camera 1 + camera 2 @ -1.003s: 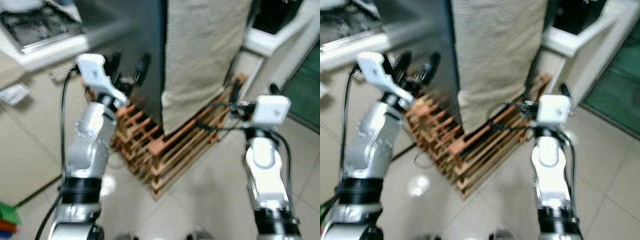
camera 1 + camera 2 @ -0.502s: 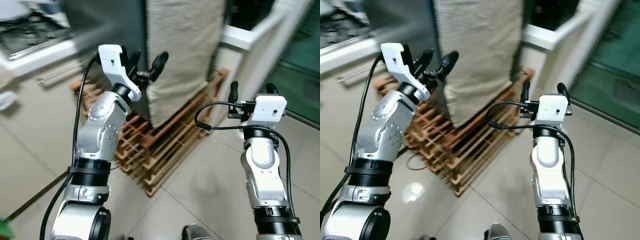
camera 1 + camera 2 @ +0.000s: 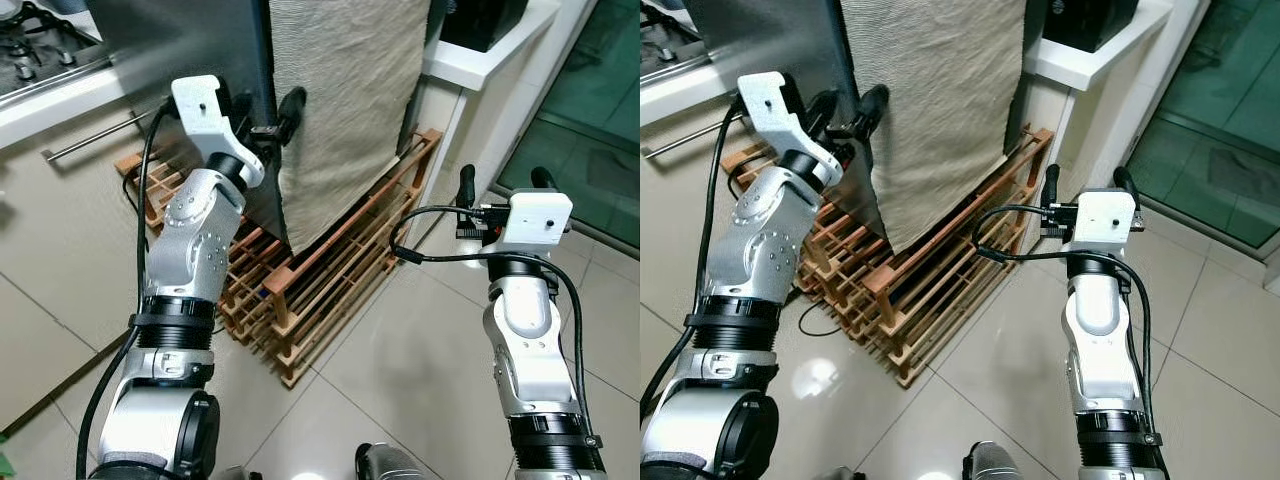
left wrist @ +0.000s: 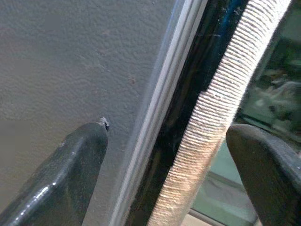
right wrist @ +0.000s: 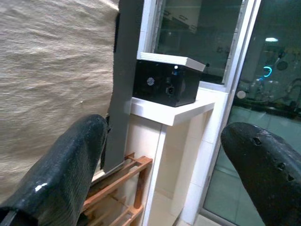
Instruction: Restocking fridge
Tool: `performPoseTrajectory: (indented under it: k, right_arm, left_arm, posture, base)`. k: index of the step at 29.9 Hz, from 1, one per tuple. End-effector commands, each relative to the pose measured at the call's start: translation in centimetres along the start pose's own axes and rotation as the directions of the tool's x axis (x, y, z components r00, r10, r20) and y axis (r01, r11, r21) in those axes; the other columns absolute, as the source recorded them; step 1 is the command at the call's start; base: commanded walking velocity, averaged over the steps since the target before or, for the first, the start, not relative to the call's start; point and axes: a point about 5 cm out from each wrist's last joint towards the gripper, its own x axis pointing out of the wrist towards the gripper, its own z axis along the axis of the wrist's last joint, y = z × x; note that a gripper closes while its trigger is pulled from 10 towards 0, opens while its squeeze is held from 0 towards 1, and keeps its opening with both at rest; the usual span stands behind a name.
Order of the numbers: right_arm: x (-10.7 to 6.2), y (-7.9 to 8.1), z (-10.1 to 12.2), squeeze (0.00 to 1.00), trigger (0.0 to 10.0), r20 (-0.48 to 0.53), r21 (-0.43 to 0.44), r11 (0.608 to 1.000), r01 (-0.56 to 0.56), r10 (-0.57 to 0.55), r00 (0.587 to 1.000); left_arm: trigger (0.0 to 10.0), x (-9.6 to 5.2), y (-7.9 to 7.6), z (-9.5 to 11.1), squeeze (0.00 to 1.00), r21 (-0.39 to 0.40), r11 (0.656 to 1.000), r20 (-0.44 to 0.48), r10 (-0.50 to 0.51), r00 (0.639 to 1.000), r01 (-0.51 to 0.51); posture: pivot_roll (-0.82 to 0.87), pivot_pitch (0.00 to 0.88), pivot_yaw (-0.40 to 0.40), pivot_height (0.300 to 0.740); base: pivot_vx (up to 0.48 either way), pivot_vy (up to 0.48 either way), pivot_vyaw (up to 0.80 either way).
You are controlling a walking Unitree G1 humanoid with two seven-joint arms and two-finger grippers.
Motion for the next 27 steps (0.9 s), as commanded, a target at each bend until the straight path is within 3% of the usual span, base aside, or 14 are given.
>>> performPoseTrajectory:
  k: [1,6,11,14,18,20,26,27]
  right_arm:
    - [0.0,0.0,0.3,0.00,10.0,0.005,0.002,1.000,0.004,-0.004,1.000]
    - [-0.4,-0.3,0.3,0.00,10.0,0.001,-0.006,1.000,0.012,-0.012,1.000]
    - [-0.7,-0.3,0.1,0.00,10.0,-0.009,-0.009,1.000,0.012,-0.012,1.000]
    - [-0.7,-0.2,0.0,0.00,10.0,-0.012,-0.007,1.000,0.013,-0.013,1.000]
    - [-0.7,-0.1,0.0,0.00,10.0,-0.013,-0.004,1.000,0.015,-0.015,1.000]
    - [-0.7,-0.1,0.0,0.00,10.0,-0.013,-0.003,1.000,0.016,-0.016,1.000]
    - [-0.7,-0.2,0.3,0.00,10.0,-0.003,-0.007,1.000,0.030,-0.030,1.000]
    - [-0.7,-0.4,0.4,0.00,10.0,-0.001,-0.010,0.999,0.036,-0.036,0.999]
  left_arm:
    - [10.0,0.8,-1.5,0.4,0.00,-0.036,0.991,-0.004,-0.126,0.992,0.126]
    - [10.0,0.7,-2.9,0.9,0.00,-0.059,0.966,-0.004,-0.251,0.968,0.250]
    - [10.0,0.5,-3.5,0.7,0.00,-0.066,0.950,-0.029,-0.306,0.952,0.304]
    - [10.0,0.6,-3.3,-0.3,0.00,-0.047,0.958,-0.068,-0.287,0.955,0.284]
    - [10.0,1.5,-2.4,-2.5,0.00,0.016,0.987,-0.114,-0.158,0.981,0.161]
    - [10.0,2.2,-2.7,-4.3,0.00,0.017,0.993,-0.142,-0.113,0.983,0.116]
    - [10.0,3.4,-5.3,-6.6,0.00,-0.063,0.984,-0.189,-0.175,0.966,0.166]
    - [10.0,3.7,-6.7,-6.8,0.00,-0.143,0.964,-0.176,-0.248,0.953,0.225]
  posture:
    - [-0.16,0.108,0.046,0.723]
    - [-0.17,0.111,0.050,0.723]
    - [-0.16,0.111,0.056,0.723]
    - [-0.16,0.109,0.058,0.723]
    - [-0.15,0.106,0.062,0.723]
    - [-0.16,0.106,0.068,0.723]
    - [-0.19,0.108,0.076,0.723]
    - [-0.20,0.108,0.079,0.723]
  base:
    - [0.000,0.000,0.00]
    - [0.000,0.000,0.00]
    - [0.000,0.000,0.00]
    - [0.000,0.000,0.00]
    - [0.000,0.000,0.00]
    - [0.000,0.000,0.00]
    - [0.000,0.000,0.00]
    - [0.000,0.000,0.00]
